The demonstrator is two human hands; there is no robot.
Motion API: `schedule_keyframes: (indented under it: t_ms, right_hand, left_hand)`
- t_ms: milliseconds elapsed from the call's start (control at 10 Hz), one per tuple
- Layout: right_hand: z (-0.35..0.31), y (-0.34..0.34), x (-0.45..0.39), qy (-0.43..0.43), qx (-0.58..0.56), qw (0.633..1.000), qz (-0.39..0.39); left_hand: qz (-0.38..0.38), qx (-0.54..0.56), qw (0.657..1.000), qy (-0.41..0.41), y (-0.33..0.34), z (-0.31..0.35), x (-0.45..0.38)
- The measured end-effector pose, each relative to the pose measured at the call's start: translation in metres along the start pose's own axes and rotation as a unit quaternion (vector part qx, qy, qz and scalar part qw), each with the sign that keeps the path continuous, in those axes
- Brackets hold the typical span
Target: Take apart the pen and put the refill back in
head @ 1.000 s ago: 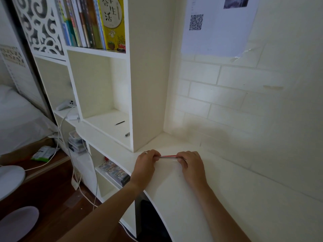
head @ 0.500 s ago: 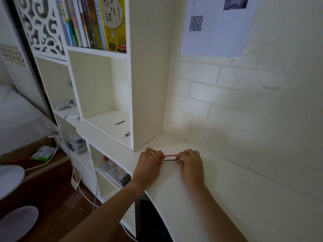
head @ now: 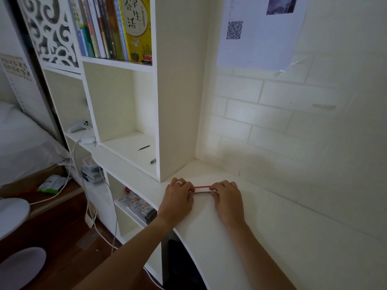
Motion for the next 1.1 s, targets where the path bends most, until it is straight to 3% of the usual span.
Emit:
schedule_keyframes:
  t_ms: [800,900,1000,1100]
  right_hand:
    - [0.002,0.003,-0.001,0.007,-0.011,1.000,-0.027]
    - [-0.006,-0.019,-0.005,0.029,-0.072,0.997,-0.024]
    - [-0.030,-0.080,-0.022,-0.019,-0.136,0.990,0.039]
    - [-0.090,-0.192,-0.025,-0.070,-0.209,0.971,0.097]
  left_hand:
    - [0.021,-0.019,1.000,0.009,-0.007,0.007,0.002]
    - [0.052,0.013,0.998,0.036,-0.033,0.022,0.004]
    - [0.147,0.096,0.982,0.066,-0.101,0.060,-0.005]
    - [0.262,0.185,0.936,0.145,-0.219,0.113,0.004]
Point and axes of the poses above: each hand's wrist, its own x-axis away from the middle knuckle, its own y-axis out of the palm, z = x × y, the point moved 5 cm from there along -x, towards the middle knuckle
